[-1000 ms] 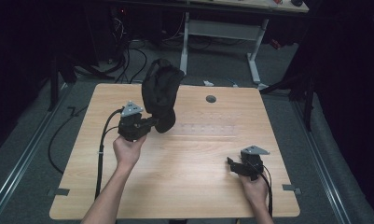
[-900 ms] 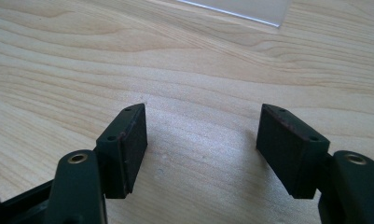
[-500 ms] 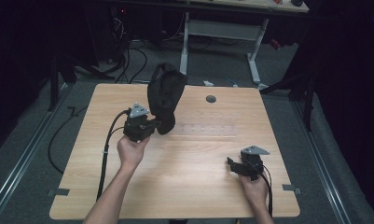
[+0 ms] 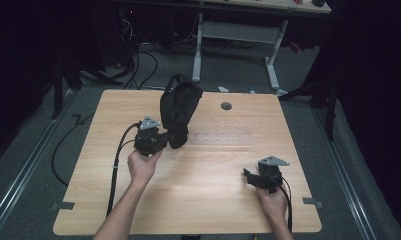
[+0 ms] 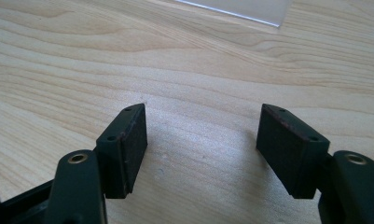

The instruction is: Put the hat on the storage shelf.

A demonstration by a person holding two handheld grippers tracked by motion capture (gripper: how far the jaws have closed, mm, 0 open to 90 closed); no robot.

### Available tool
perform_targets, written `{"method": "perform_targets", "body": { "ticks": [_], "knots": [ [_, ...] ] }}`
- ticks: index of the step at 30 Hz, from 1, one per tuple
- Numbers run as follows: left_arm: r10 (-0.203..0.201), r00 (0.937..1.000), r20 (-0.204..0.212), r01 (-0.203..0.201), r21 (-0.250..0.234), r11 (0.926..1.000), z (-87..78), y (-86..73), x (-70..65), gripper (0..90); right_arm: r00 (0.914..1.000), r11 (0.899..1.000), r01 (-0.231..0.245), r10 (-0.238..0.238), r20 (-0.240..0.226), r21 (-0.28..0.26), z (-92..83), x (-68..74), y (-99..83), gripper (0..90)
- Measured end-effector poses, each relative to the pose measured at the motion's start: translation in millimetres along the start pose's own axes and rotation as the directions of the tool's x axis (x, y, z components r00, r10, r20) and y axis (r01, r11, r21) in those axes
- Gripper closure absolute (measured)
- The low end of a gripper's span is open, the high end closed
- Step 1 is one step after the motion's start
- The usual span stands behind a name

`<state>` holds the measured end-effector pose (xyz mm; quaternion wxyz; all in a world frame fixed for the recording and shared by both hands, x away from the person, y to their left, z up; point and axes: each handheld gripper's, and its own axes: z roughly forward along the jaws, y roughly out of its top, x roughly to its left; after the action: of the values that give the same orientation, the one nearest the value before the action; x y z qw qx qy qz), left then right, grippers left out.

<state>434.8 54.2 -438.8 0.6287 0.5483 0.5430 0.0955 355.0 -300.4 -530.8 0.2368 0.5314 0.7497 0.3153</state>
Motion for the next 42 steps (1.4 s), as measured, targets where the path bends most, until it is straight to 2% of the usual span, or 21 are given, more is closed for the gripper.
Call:
{"method": "perform_targets", "body": {
  "ticks": [3, 6, 11, 14, 26, 35, 42],
  "knots": [
    [-0.017, 0.9998, 0.006, 0.017, 0.001, 0.9999, -1.2, 0.6, 0.3, 79.1, 1.0000, 1.000, -0.001, 0.001, -0.001, 0.000, -0.1, 0.1, 0.0, 33.7],
    [-0.035, 0.9994, -0.004, 0.035, 0.007, 0.9994, -1.9, 1.7, 1.0, 66.0, 1.0000, 1.000, -0.001, 0.001, -0.001, 0.001, -0.1, 0.1, 0.0, 33.7],
    [-0.031, 0.9994, -0.013, 0.031, 0.005, 0.9995, -4.0, 2.9, 0.9, 50.2, 1.0000, 1.000, -0.001, 0.001, -0.001, 0.001, -0.1, 0.1, 0.0, 33.6],
    [-0.032, 0.9994, -0.010, 0.032, 0.005, 0.9995, -6.1, 3.1, -0.5, 45.5, 1.0000, 1.000, -0.001, 0.001, -0.001, 0.000, -0.1, 0.1, 0.0, 33.6],
    [-0.032, 0.9995, 0.001, 0.032, -0.014, 0.9994, -21.5, 8.8, -3.0, 40.9, 1.0000, 1.000, 0.000, 0.000, -0.001, 0.000, -0.1, 0.1, 0.0, 33.6],
    [-0.028, 0.9996, -0.008, 0.028, -0.025, 0.9993, -34.1, 11.7, 0.7, 40.1, 1.0000, 1.000, -0.001, 0.001, -0.001, 0.000, -0.1, 0.1, 0.0, 33.6],
    [-0.044, 0.9990, -0.011, 0.043, -0.031, 0.9986, -43.4, 12.0, 3.8, 39.7, 1.0000, 1.000, 0.000, 0.000, -0.001, 0.000, -0.1, 0.1, 0.0, 33.6]
  ]
}}
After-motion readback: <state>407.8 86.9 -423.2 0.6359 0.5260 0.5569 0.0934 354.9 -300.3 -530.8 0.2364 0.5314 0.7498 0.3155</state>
